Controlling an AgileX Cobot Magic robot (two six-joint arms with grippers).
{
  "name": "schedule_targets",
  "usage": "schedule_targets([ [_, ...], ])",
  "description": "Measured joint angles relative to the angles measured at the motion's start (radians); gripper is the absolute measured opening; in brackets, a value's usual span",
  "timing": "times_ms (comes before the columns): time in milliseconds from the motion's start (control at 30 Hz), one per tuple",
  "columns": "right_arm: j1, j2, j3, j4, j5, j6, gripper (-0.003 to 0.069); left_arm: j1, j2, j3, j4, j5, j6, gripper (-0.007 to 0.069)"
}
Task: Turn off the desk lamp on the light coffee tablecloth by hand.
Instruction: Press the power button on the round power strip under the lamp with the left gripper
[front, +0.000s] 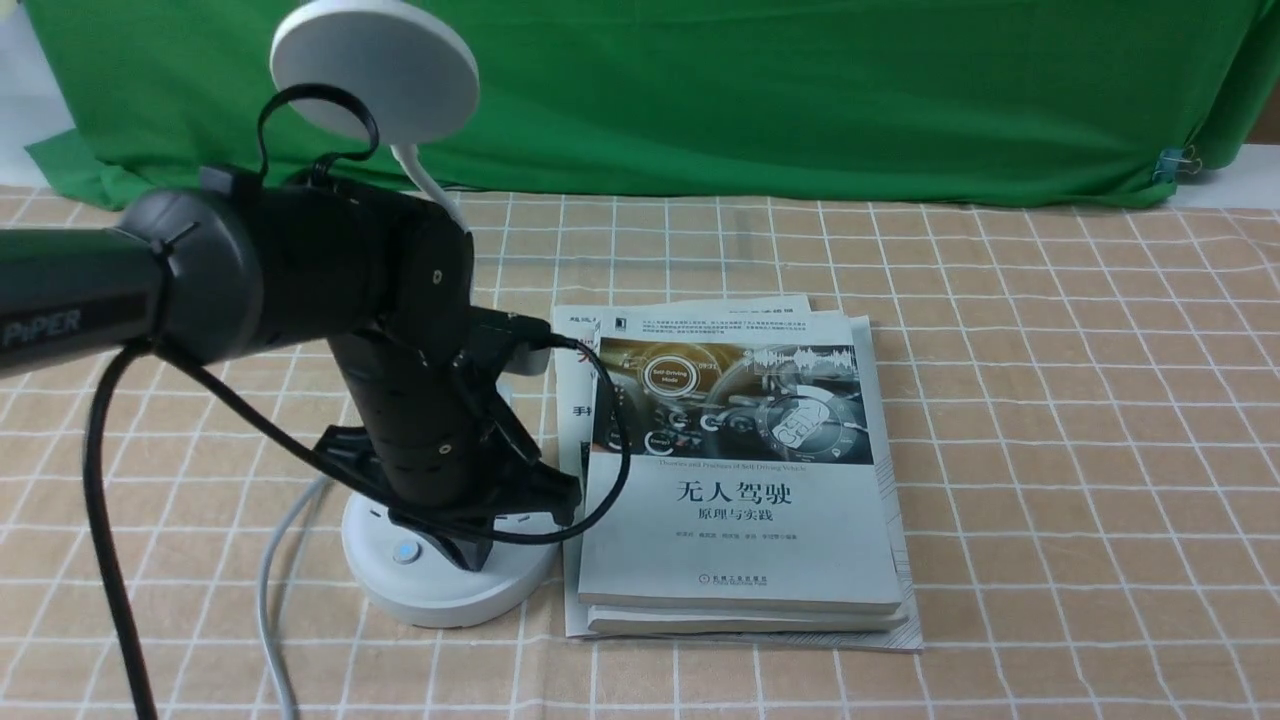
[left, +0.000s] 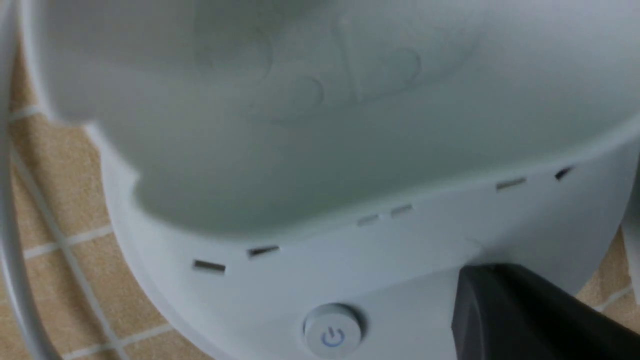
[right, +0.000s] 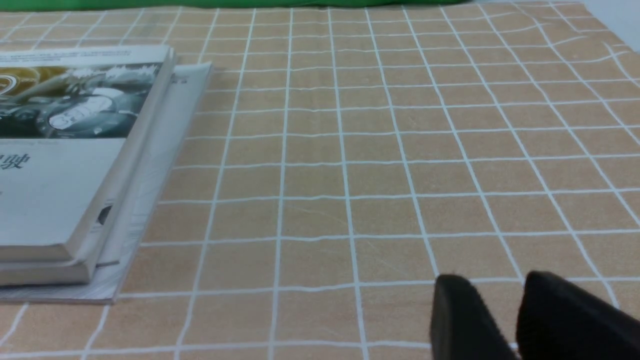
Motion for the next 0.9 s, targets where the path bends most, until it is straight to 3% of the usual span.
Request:
schedule_targets([
  [467, 0.0, 0.0, 0.0, 0.0, 0.0, 0.0, 0.0243, 0.0, -0.092, -0.007, 0.0, 0.007, -0.008, -0.0005],
  [900, 0.0, 0.0, 0.0, 0.0, 0.0, 0.0, 0.0243, 0.0, 0.003, -0.01, -0.001, 0.01, -0.011, -0.0005],
])
